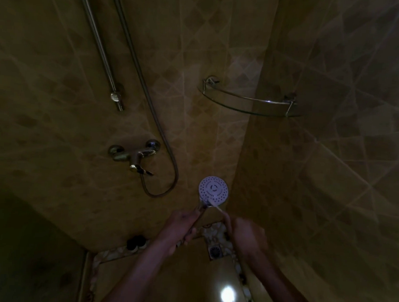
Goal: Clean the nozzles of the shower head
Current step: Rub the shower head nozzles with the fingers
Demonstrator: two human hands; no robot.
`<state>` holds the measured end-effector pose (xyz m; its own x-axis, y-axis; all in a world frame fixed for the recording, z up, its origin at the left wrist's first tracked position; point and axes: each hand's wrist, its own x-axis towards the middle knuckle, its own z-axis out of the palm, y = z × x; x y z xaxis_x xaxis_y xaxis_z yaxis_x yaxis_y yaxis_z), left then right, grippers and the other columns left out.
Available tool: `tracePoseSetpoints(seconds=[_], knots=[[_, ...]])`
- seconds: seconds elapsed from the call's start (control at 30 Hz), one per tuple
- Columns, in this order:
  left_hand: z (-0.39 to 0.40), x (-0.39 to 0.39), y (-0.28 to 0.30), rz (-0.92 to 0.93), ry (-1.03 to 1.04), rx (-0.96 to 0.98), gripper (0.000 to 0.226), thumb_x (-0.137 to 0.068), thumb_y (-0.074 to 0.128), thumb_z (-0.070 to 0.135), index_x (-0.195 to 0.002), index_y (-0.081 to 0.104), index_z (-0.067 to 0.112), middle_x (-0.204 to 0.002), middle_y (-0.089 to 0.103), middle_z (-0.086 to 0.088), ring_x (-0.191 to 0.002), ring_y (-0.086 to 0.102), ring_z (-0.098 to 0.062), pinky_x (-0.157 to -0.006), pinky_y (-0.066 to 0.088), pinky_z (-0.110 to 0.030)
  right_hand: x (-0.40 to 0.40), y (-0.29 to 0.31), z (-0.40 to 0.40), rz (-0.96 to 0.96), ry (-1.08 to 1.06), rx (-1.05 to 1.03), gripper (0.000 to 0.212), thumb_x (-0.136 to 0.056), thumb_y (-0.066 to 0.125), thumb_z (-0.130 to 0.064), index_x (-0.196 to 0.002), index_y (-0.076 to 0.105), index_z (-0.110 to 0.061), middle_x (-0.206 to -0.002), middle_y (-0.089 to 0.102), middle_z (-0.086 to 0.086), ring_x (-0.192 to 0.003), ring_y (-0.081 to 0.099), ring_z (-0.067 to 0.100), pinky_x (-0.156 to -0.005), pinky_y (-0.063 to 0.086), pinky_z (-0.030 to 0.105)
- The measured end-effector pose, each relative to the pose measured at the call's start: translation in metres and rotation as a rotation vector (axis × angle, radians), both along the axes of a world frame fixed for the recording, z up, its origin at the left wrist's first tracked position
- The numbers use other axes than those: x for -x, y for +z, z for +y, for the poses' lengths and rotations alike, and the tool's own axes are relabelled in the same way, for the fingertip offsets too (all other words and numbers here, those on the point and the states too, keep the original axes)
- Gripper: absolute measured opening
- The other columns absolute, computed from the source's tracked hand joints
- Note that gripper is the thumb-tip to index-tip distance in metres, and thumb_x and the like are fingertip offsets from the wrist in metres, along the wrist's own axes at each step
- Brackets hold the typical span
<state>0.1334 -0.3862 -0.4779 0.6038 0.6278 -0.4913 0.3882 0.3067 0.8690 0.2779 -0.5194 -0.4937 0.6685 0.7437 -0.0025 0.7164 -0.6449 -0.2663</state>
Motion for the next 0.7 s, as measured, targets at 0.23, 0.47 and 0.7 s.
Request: tracePoseSetpoints(seconds=[0.23, 0.47, 0.7], knots=[[-0.001, -0.001, 0.005, 0.014, -0.015, 0.028, 0.042, -0.082, 0.065, 0.057, -0.075, 0.061, 0.015, -0.058, 0.058, -0.004, -0.037, 0.040, -0.009, -0.038, 0.031, -0.018, -0.030, -0.005, 0.004, 0.019, -0.263, -0.026, 0.059, -0.097, 0.019, -0.055, -0.101, 0.067, -0.019, -0.088, 0.071, 0.008, -0.085, 0.068, 0.026, -0.071, 0.051, 0.034], [0.005, 0.008, 0.008, -0.010, -0.010, 0.042, 0.039, -0.088, 0.063, 0.049, -0.068, 0.055, 0.016, -0.056, 0.055, -0.003, -0.038, 0.039, -0.009, -0.042, 0.030, -0.020, -0.011, -0.018, 0.005, 0.052, -0.091, -0.119, 0.070, -0.092, 0.004, -0.065, -0.102, 0.065, -0.033, -0.083, 0.073, 0.002, -0.080, 0.070, 0.020, -0.073, 0.053, 0.035], [0.006, 0.007, 0.012, 0.017, -0.015, 0.043, 0.037, -0.086, 0.063, 0.051, -0.077, 0.058, 0.015, -0.057, 0.057, -0.002, -0.038, 0.040, -0.009, -0.040, 0.030, -0.019, -0.013, -0.007, 0.003, 0.003, -0.153, -0.093, 0.065, -0.096, 0.012, -0.058, -0.088, 0.067, -0.023, -0.078, 0.072, 0.005, -0.076, 0.069, 0.024, -0.064, 0.047, 0.030]])
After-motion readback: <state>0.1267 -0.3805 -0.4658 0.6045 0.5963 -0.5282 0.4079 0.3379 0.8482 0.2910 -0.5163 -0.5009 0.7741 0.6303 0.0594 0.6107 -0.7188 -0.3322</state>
